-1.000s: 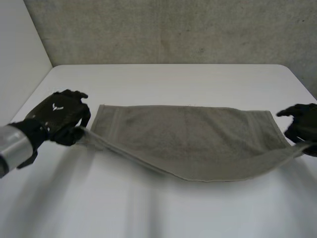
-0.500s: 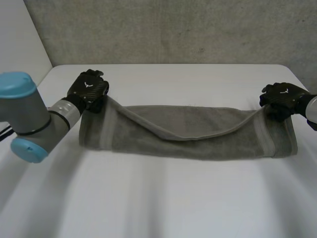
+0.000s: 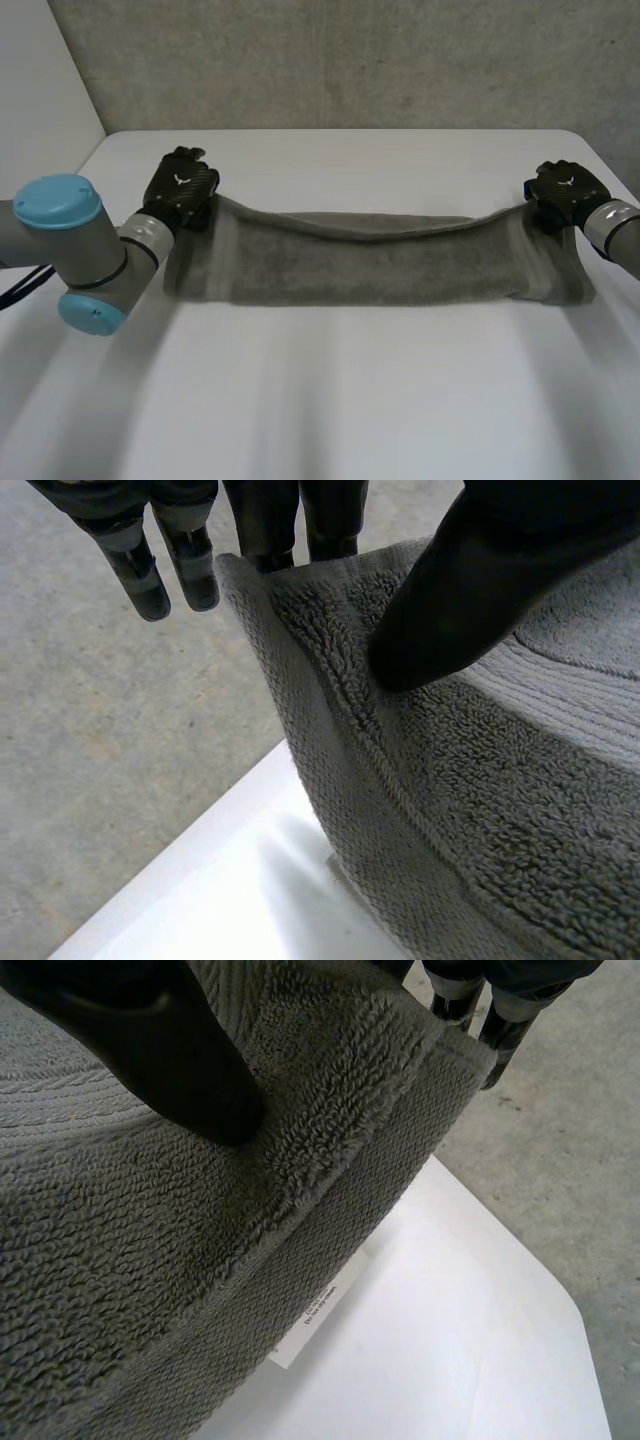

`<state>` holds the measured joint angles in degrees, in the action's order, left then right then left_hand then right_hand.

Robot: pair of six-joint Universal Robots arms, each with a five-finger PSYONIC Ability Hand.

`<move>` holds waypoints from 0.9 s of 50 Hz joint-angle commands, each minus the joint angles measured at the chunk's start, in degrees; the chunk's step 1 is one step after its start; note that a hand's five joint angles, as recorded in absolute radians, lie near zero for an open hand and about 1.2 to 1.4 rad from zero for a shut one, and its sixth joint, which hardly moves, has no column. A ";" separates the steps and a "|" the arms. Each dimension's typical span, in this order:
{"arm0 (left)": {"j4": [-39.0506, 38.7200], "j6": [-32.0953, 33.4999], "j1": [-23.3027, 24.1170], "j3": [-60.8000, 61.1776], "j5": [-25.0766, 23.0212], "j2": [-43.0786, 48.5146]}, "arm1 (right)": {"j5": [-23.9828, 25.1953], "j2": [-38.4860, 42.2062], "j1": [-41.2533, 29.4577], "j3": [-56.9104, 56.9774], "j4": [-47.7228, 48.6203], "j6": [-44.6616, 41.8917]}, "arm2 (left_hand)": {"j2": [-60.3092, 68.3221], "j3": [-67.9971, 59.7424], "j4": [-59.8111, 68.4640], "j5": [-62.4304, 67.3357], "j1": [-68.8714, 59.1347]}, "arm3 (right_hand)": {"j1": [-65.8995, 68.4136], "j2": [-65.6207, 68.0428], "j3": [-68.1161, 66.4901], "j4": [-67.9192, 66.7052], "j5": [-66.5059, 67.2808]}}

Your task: Fold the towel.

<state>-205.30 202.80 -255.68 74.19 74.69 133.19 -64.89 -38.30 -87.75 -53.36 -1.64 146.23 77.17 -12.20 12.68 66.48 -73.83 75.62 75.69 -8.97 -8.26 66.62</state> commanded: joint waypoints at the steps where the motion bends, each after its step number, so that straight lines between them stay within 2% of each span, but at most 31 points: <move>1: -1.86 -0.04 0.01 -0.01 1.07 0.58 | -0.07 0.94 -0.23 0.01 1.64 0.46 | 2.83 2.20 -2.68 3.52 -6.17 | 4.38 4.31 -1.03 -1.74 3.38; 14: -2.04 0.14 0.10 -1.24 1.77 3.04 | -1.03 2.43 -0.58 0.28 5.24 1.69 | 2.83 2.20 -2.68 3.52 -6.17 | 3.44 3.37 -1.03 -1.74 2.44; 15: -2.04 0.23 0.18 -1.24 1.77 3.48 | -1.21 2.61 -0.84 0.37 5.33 1.69 | 2.83 2.20 -2.68 3.52 -6.17 | -31.55 -31.61 -1.03 -1.74 -32.54; 16: -2.04 0.05 0.27 -1.24 1.77 3.83 | -1.21 2.61 -0.85 0.37 5.33 1.69 | 2.83 2.20 -2.68 3.52 -6.17 | -31.90 -31.96 -1.03 -1.74 -32.89; 17: -2.04 0.05 0.27 -1.24 1.77 3.83 | -1.56 2.70 -1.02 0.37 5.50 1.60 | 2.83 2.20 -2.68 3.52 -6.17 | -70.70 -70.77 -1.03 -1.74 -66.62; 18: -2.21 0.14 0.45 -1.33 1.86 4.09 | -1.56 2.70 -1.02 0.37 5.50 1.60 | -19.63 2.20 -2.68 -18.94 16.29 | -71.09 -71.16 -1.03 -1.74 -66.62; 19: -2.21 0.14 0.45 -1.33 1.86 4.10 | -2.43 2.79 -1.02 0.45 5.68 1.60 | -19.86 2.20 -2.68 -19.17 16.52 | -75.58 -75.65 -1.03 -1.74 -66.62; 20: -2.56 0.23 0.71 -1.42 2.29 4.18 | -3.92 2.88 -1.02 0.54 6.03 1.60 | -37.18 2.20 -2.68 -36.49 33.84 | -75.62 -75.69 -1.03 -1.74 -66.62; 21: -3.09 0.23 0.71 -1.59 2.65 4.27 | -3.93 2.88 -1.02 0.54 6.03 1.60 | -42.68 2.20 -2.68 -41.99 39.34 | -75.62 -75.69 -1.03 -1.74 -66.62; 22: -3.09 0.23 0.71 -1.59 2.65 4.27 | -5.50 2.70 -1.02 0.72 6.64 1.60 | -42.73 2.20 -2.68 -42.05 39.40 | -75.62 -75.69 -1.03 -1.74 -66.62; 24: -3.44 0.40 0.71 -1.77 4.31 3.84 | -7.10 2.17 -1.11 0.72 7.52 1.69 | -58.81 2.20 -2.68 -58.12 55.47 | -75.62 -75.69 -1.03 -1.74 -66.62; 25: -3.44 0.40 0.71 -1.77 4.32 3.83 | -8.40 1.65 -1.28 0.54 8.39 1.69 | -58.88 2.20 -2.68 -58.19 55.55 | -75.62 -75.69 -1.03 -1.74 -66.62; 27: -3.53 0.40 0.80 -1.51 6.16 2.44 | -9.46 0.52 -1.37 0.02 9.27 1.77 | -67.10 2.20 -2.68 -66.41 63.77 | -75.62 -75.69 -1.03 -1.74 -66.62; 35: -3.53 -0.03 0.45 1.73 7.48 -4.15 | -10.61 -8.18 -1.37 -5.51 11.57 2.13 | -67.13 2.20 -2.68 -66.44 63.79 | -75.62 -75.69 -1.03 -1.74 -66.62; 40: -3.01 -0.04 0.62 7.35 6.96 -9.59 | -9.56 -14.26 -0.93 -11.67 10.78 2.57 | -66.96 2.20 -2.68 -66.27 63.62 | -75.62 -75.69 -1.03 -1.74 -66.62; 42: -2.92 0.05 0.62 9.11 6.78 -11.35 | -7.55 -18.02 -0.58 -16.48 9.21 3.35 | -66.96 2.20 -2.68 -66.27 63.62 | -75.62 -75.69 -1.03 -1.74 -66.62; 45: -1.69 0.05 0.80 13.07 6.60 -14.35 | -6.31 -19.27 -0.32 -18.71 7.44 3.45 | -66.79 2.20 -2.68 -66.10 63.45 | -75.47 -75.53 -1.03 -1.74 -66.62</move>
<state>-208.39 202.81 -255.05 80.75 81.84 124.24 -74.12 -52.51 -88.69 -65.22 8.91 148.90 13.87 -12.20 12.69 2.98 -15.86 5.90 4.99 -8.97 -8.26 3.55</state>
